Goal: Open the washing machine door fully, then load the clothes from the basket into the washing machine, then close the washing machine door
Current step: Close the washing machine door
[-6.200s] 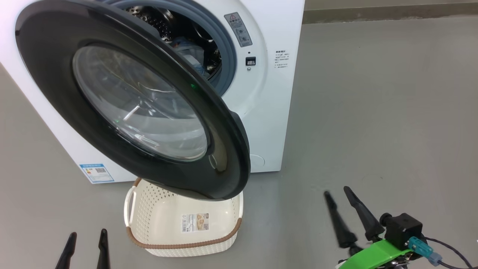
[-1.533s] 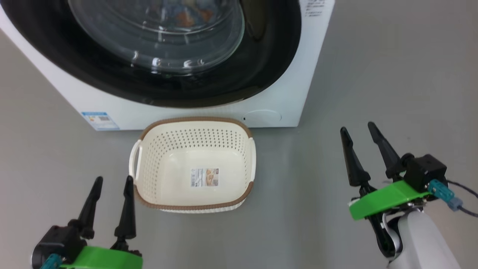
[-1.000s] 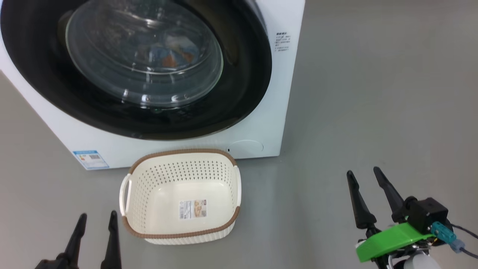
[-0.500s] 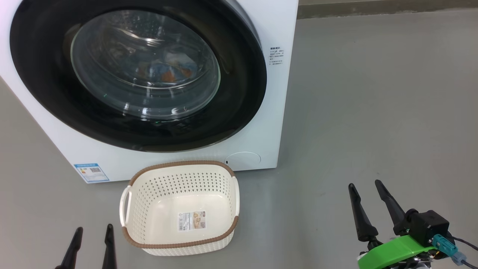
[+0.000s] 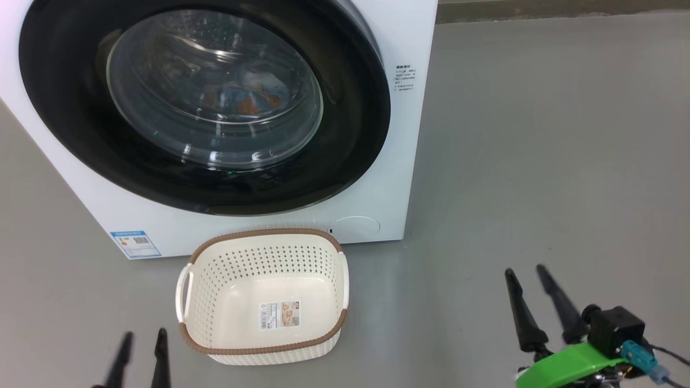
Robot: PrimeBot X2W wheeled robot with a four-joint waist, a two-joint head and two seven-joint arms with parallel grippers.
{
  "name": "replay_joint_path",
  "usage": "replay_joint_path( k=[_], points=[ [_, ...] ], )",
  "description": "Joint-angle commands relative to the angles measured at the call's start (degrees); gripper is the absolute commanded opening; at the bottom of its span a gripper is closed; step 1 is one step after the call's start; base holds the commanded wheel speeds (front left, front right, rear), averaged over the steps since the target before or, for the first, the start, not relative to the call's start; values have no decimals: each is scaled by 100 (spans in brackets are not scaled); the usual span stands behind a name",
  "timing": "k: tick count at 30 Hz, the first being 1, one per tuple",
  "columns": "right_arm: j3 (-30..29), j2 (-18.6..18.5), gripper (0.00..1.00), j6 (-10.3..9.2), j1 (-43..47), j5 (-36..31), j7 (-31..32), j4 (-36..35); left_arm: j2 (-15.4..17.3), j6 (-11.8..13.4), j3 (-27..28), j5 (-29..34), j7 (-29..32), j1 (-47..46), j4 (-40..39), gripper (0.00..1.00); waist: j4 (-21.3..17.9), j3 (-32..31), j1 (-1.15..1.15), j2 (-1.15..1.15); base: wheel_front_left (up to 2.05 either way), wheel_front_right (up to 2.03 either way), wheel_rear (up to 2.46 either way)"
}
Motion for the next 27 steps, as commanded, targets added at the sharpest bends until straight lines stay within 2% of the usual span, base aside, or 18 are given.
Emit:
replay_joint_path(
  k=[1, 8, 12, 27],
  points=[
    [2, 3, 0, 0, 8, 7, 2, 38, -14, 0, -8, -8, 2, 4, 37, 0, 0, 0, 0, 0, 0, 0, 0],
    [-14, -6, 0, -1, 14, 453, 102, 57, -17, -1, -1, -455, 103, -44, 75, 0, -12, -19, 13, 0, 0, 0, 0],
    [-24, -14, 0, -1, 1, 718, 164, 70, -9, -2, 6, -720, 164, -85, 99, 0, -19, -14, 2, 0, 0, 0, 0],
    [-67, -34, 0, -3, -43, 1634, 381, 99, 10, -4, 37, -1638, 380, -227, 164, 0, -43, -23, 0, 0, 0, 0, 0]
  ],
)
